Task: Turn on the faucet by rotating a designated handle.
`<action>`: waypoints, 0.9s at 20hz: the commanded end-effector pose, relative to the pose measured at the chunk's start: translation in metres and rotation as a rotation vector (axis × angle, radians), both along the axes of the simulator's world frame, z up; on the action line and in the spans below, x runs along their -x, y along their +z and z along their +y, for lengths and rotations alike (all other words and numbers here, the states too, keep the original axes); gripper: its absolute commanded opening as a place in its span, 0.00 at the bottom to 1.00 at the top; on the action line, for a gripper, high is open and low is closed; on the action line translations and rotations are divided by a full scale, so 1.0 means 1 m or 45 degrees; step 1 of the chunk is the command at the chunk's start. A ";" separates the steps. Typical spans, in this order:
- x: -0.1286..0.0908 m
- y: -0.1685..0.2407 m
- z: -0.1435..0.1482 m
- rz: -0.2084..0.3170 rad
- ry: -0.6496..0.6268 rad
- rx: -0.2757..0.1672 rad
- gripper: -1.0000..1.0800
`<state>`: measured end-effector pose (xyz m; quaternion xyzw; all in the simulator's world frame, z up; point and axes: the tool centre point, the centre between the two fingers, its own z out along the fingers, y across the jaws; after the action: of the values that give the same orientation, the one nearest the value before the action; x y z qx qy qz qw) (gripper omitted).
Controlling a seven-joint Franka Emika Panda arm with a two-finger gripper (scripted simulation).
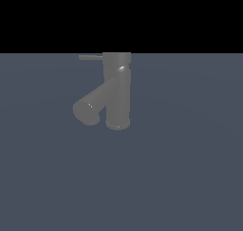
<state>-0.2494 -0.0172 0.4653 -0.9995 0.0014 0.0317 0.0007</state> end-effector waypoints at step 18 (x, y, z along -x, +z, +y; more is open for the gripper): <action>-0.007 0.012 -0.019 -0.035 -0.089 0.005 0.00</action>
<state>-0.2440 -0.0366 0.4777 -0.9993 0.0327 0.0179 -0.0014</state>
